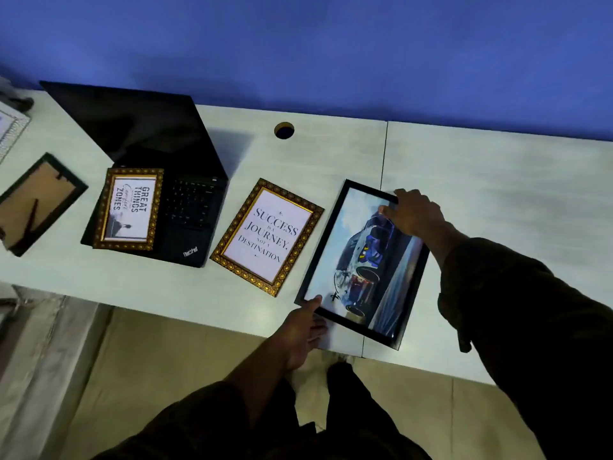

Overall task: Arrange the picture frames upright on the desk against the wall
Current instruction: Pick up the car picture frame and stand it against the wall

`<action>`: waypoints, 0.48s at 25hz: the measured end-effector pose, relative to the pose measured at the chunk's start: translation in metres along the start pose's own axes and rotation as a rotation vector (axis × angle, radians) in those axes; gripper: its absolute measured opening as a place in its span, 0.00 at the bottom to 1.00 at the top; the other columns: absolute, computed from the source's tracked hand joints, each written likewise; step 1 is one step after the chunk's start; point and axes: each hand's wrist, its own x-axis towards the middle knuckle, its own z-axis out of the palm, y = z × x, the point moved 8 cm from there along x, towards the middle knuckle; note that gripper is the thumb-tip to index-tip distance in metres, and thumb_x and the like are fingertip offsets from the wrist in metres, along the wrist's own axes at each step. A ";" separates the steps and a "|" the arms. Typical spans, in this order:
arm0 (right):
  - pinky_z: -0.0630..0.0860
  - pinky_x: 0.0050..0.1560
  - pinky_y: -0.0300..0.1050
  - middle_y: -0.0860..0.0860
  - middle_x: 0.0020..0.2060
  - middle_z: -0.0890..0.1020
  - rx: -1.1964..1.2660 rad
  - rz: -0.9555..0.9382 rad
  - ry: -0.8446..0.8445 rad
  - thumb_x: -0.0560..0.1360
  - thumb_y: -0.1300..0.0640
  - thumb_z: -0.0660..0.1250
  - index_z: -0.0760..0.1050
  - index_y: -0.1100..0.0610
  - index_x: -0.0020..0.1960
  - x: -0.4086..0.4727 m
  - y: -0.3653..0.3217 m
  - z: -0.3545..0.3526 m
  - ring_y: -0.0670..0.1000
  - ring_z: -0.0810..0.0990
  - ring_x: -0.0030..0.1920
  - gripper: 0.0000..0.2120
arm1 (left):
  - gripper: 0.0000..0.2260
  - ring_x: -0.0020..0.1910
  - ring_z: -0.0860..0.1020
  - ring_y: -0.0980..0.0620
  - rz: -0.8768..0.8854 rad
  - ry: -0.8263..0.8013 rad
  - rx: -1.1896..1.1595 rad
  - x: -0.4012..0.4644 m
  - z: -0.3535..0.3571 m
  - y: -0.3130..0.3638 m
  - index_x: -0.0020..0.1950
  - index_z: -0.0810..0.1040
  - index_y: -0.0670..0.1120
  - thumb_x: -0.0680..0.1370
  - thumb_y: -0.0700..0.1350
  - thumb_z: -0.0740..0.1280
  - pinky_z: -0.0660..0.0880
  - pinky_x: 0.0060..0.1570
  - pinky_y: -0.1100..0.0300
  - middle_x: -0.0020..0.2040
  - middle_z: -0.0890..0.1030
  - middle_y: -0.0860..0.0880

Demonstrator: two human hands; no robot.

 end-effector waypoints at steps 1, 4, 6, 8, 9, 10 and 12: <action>0.69 0.66 0.59 0.61 0.67 0.72 -0.053 -0.008 0.022 0.77 0.35 0.59 0.67 0.56 0.72 0.000 0.000 0.000 0.65 0.72 0.67 0.32 | 0.26 0.60 0.77 0.41 0.005 -0.030 -0.080 0.004 0.006 -0.001 0.63 0.75 0.37 0.77 0.58 0.67 0.72 0.60 0.51 0.62 0.76 0.32; 0.69 0.64 0.59 0.62 0.65 0.72 -0.125 -0.013 0.094 0.77 0.35 0.58 0.68 0.60 0.69 -0.001 -0.001 0.000 0.65 0.72 0.65 0.33 | 0.20 0.47 0.74 0.42 -0.038 -0.082 -0.232 0.003 0.020 0.000 0.54 0.75 0.42 0.76 0.58 0.68 0.72 0.45 0.51 0.53 0.74 0.36; 0.68 0.63 0.58 0.62 0.65 0.72 -0.137 -0.012 0.095 0.77 0.34 0.57 0.69 0.60 0.69 -0.002 -0.002 0.000 0.65 0.72 0.65 0.33 | 0.21 0.49 0.73 0.42 -0.050 -0.094 -0.275 0.009 0.026 0.000 0.54 0.75 0.42 0.74 0.59 0.70 0.71 0.46 0.50 0.52 0.74 0.37; 0.68 0.63 0.58 0.62 0.64 0.73 -0.151 0.005 0.112 0.77 0.34 0.56 0.69 0.59 0.68 -0.004 0.004 -0.007 0.65 0.72 0.65 0.33 | 0.22 0.51 0.72 0.41 -0.040 -0.085 -0.274 0.011 0.026 0.002 0.53 0.75 0.43 0.72 0.58 0.71 0.70 0.48 0.49 0.51 0.74 0.37; 0.69 0.63 0.58 0.62 0.64 0.74 -0.163 0.003 0.139 0.77 0.34 0.56 0.70 0.59 0.67 -0.009 0.007 -0.010 0.66 0.73 0.64 0.33 | 0.21 0.49 0.73 0.41 -0.032 -0.071 -0.276 0.009 0.024 0.002 0.52 0.74 0.43 0.70 0.58 0.72 0.70 0.48 0.49 0.49 0.74 0.38; 0.69 0.62 0.58 0.63 0.63 0.74 -0.173 0.001 0.163 0.77 0.34 0.56 0.70 0.59 0.66 -0.015 0.010 -0.012 0.66 0.73 0.63 0.32 | 0.20 0.48 0.73 0.41 -0.025 -0.056 -0.274 0.008 0.020 0.001 0.50 0.73 0.43 0.70 0.57 0.71 0.70 0.47 0.49 0.47 0.73 0.39; 0.70 0.60 0.58 0.63 0.60 0.76 -0.188 -0.017 0.251 0.77 0.34 0.56 0.71 0.60 0.64 -0.031 0.010 -0.019 0.67 0.75 0.61 0.31 | 0.20 0.49 0.75 0.39 -0.012 -0.053 -0.290 0.007 0.011 -0.002 0.53 0.71 0.42 0.71 0.54 0.71 0.72 0.51 0.46 0.49 0.75 0.38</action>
